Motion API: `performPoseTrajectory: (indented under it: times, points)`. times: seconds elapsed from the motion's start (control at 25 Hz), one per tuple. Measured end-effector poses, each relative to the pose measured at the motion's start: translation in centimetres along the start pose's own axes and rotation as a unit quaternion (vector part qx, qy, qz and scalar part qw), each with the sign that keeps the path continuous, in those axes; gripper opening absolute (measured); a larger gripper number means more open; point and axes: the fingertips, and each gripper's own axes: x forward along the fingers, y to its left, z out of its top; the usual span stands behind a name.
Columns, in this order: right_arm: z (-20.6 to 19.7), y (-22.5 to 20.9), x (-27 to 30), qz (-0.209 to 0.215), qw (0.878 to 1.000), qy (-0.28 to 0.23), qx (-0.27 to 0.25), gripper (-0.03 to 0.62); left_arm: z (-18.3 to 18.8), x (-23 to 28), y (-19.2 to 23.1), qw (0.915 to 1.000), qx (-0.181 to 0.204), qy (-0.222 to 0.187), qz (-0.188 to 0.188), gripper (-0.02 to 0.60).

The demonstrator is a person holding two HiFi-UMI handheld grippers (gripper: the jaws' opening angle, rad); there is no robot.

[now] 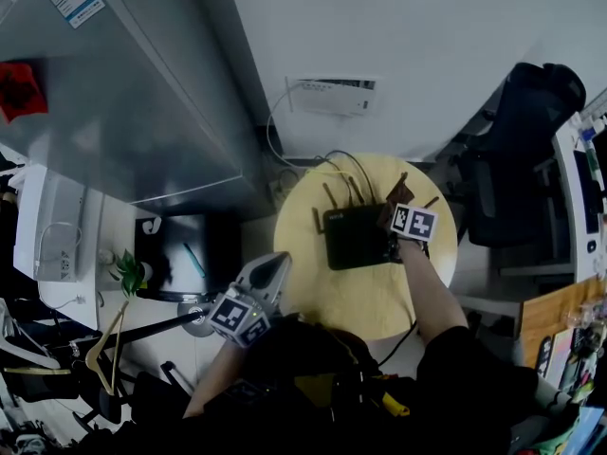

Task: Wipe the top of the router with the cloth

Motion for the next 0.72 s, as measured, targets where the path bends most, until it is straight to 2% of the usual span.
performPoseTrajectory:
  times: [0.32,0.72]
  points:
    - [2.5,1.5,-3.1,-0.014,0.998,-0.052,-0.04,0.063,0.5,0.0,-1.1,0.9997,0.007,-0.012,-0.019,-0.003]
    - [5.8,3.7,-8.0,-0.005,0.991,-0.112,-0.068,0.063,1.9,-0.6,-2.6,0.9985,0.008,-0.04,-0.036,-0.003]
